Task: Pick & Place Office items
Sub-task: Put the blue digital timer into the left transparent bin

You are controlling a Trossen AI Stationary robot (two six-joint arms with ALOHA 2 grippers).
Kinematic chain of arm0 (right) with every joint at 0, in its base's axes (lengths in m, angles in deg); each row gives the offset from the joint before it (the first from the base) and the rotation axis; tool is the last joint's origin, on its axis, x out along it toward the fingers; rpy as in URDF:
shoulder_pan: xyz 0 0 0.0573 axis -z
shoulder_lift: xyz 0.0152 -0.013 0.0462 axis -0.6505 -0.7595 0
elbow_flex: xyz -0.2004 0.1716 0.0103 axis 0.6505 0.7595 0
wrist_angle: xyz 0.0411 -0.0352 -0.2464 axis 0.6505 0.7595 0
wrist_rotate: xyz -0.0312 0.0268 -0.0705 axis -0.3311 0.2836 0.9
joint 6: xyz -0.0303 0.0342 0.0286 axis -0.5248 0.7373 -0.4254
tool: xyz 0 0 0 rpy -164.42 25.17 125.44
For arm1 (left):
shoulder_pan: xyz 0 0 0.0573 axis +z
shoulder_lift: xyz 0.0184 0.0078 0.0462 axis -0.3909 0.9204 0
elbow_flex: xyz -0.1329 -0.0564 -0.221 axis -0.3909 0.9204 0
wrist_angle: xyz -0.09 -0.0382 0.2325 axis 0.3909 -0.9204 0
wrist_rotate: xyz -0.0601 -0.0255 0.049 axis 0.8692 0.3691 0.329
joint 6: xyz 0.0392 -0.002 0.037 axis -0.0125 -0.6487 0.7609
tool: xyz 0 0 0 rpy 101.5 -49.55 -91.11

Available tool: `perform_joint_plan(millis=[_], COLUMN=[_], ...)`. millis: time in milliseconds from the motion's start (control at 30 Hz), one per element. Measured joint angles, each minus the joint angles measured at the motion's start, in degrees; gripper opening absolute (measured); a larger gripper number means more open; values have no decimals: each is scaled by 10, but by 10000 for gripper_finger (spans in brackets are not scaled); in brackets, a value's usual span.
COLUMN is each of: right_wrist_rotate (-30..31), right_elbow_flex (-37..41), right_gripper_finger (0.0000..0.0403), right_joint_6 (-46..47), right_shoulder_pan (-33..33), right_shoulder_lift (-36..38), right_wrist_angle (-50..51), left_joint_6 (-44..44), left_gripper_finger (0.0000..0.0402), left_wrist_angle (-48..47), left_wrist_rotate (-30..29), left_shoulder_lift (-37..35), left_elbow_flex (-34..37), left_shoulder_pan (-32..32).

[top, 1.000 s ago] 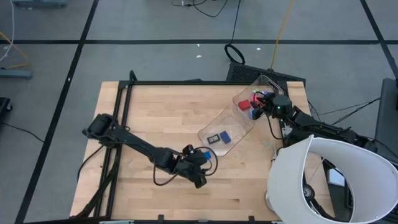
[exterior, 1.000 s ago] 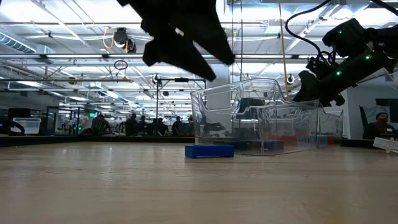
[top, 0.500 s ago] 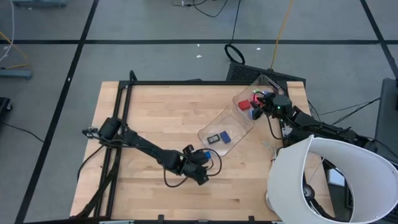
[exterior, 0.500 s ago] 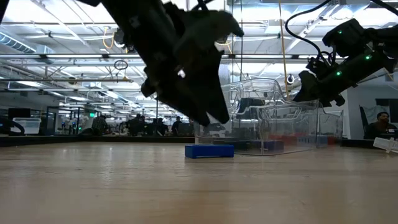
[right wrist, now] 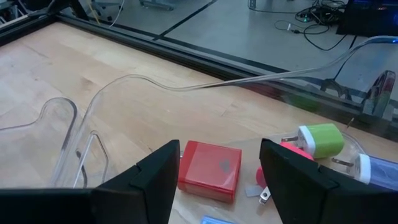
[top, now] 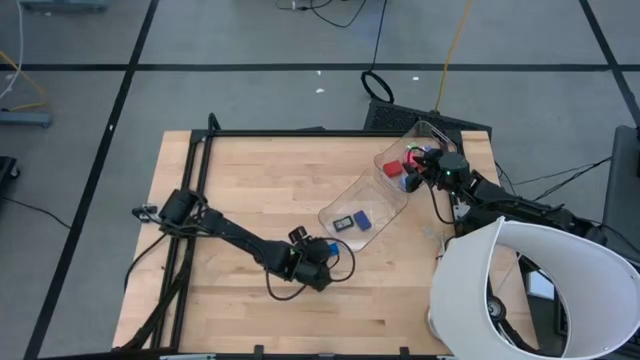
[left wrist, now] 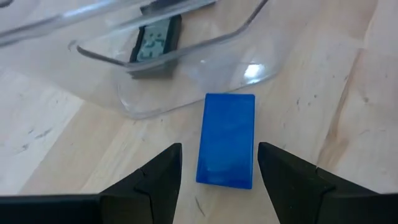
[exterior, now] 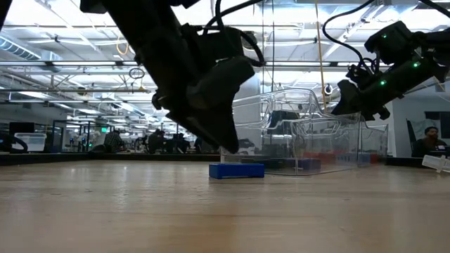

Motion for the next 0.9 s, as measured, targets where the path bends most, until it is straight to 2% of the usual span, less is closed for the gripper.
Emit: perform_joint_plan(millis=[300,433,700,900], right_wrist_rotate=[0,0,0,0], right_elbow_flex=[0,0,0,0], right_gripper_finger=[212,212,212,212], right_joint_6=[0,0,0,0], right_shoulder_pan=[0,0,0,0], right_shoulder_lift=[0,0,0,0], right_wrist_angle=[2,2,2,2], left_joint_6=[-49,-71,-43,-12], left_gripper_finger=[215,232,286,284], left_wrist_angle=[3,0,9,14], left_wrist_rotate=[23,49,70,68], left_shoulder_lift=[11,16,33,38], left_elbow_flex=[-1,0,-1,-2], left_shoulder_pan=[6,16,21,21])
